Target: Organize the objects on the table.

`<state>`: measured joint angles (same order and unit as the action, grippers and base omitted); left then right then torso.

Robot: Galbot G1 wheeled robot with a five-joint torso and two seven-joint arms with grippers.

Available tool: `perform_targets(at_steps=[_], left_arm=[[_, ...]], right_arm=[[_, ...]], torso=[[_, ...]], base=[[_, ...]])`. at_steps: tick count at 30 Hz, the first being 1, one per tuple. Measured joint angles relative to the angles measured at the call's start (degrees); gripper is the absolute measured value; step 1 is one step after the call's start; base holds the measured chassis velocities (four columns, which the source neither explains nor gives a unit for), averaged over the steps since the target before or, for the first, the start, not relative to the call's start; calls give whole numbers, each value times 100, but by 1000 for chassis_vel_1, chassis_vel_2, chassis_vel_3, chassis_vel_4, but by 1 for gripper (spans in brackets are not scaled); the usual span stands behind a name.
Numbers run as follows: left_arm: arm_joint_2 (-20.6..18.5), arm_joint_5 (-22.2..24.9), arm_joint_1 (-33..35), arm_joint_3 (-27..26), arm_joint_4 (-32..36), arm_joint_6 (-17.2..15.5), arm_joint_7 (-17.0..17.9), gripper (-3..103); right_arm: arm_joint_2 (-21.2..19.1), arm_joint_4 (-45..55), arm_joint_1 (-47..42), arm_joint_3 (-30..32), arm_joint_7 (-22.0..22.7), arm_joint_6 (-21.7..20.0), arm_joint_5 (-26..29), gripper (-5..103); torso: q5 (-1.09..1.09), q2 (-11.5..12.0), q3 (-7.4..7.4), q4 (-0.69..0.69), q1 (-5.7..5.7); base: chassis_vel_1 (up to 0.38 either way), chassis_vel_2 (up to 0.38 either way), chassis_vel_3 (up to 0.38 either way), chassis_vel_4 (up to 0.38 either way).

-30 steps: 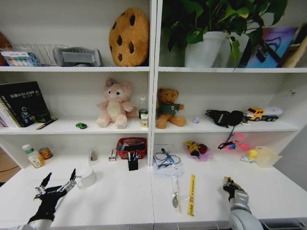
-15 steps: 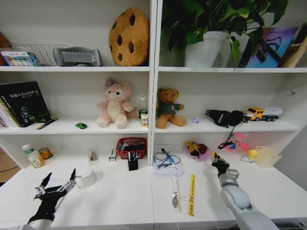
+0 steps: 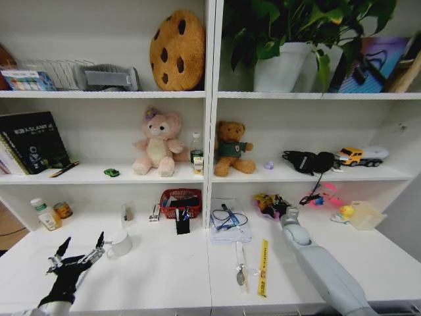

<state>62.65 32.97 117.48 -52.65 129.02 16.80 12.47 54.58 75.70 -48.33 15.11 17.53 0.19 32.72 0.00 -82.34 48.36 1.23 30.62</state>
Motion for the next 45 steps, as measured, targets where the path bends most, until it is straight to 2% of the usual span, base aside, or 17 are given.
perform_targets(at_steps=[1,4,5,6,8,10,11,12,14,16,17,19,21,27,30,39,45], left_arm=[[0,0,0,0,0,0,0,100],[0,0,0,0,0,0,0,100],[0,0,0,0,0,0,0,100],[0,0,0,0,0,0,0,100],[0,0,0,0,0,0,0,100],[0,0,0,0,0,0,1,100],[0,0,0,0,0,0,1,100],[0,0,0,0,0,0,1,100],[0,0,0,0,0,0,1,100],[1,0,0,0,0,0,2,100],[1,0,0,0,0,0,2,100],[0,0,0,0,0,0,1,100],[0,0,0,0,0,0,1,100],[0,0,0,0,0,0,2,100],[0,0,0,0,0,0,2,100],[0,0,0,0,0,0,2,100],[0,0,0,0,0,0,1,100]], right_arm=[[0,0,0,0,0,0,0,21],[-72,351,-347,211,11,-18,-3,37],[-72,351,-347,211,11,-18,-3,37],[-86,457,-469,290,13,-18,-18,43],[-105,589,-610,372,11,-17,-33,43],[-173,1035,-1041,583,-83,67,-53,54],[-173,1035,-1041,583,-83,67,-53,54],[-216,1366,-1340,721,-182,158,-66,65],[-244,1656,-1626,845,-278,248,-73,65],[-301,2283,-2347,1248,-632,519,-43,81],[-301,2283,-2347,1248,-632,519,-43,81],[-364,2714,-2934,1633,-925,729,32,91],[-393,2921,-3250,1854,-1086,876,38,96],[-333,3486,-4307,2645,-1469,1393,-65,100],[-85,3852,-5088,3231,-1531,1746,-275,100],[431,4604,-6089,3912,-1456,2217,-335,100],[813,4883,-6411,4007,-1368,2342,-370,100]], torso=[[0,0,0,0,0],[0,0,0,2,-1],[0,0,0,2,-1],[0,0,-1,3,-1],[0,0,-1,2,-1],[1,0,-1,1,-1],[1,0,-1,1,-1],[0,0,-1,0,-1],[-1,-1,-1,1,-2],[0,-1,-1,1,-2],[0,-1,-1,1,-2],[0,-1,-1,3,-2],[-1,-2,-1,1,-2],[0,-1,-1,0,-2],[0,-2,-1,2,-2],[-1,-2,-1,1,-2],[0,-1,0,-1,-2]], base=[[0,0,0,0],[0,0,0,0],[0,0,0,0],[0,0,0,0],[0,0,0,0],[0,0,0,0],[0,0,0,0],[0,0,0,0],[0,0,0,0],[0,0,0,0],[0,0,0,0],[0,0,0,0],[0,0,0,0],[0,0,0,0],[0,0,0,0],[0,0,0,0],[0,0,0,0]])
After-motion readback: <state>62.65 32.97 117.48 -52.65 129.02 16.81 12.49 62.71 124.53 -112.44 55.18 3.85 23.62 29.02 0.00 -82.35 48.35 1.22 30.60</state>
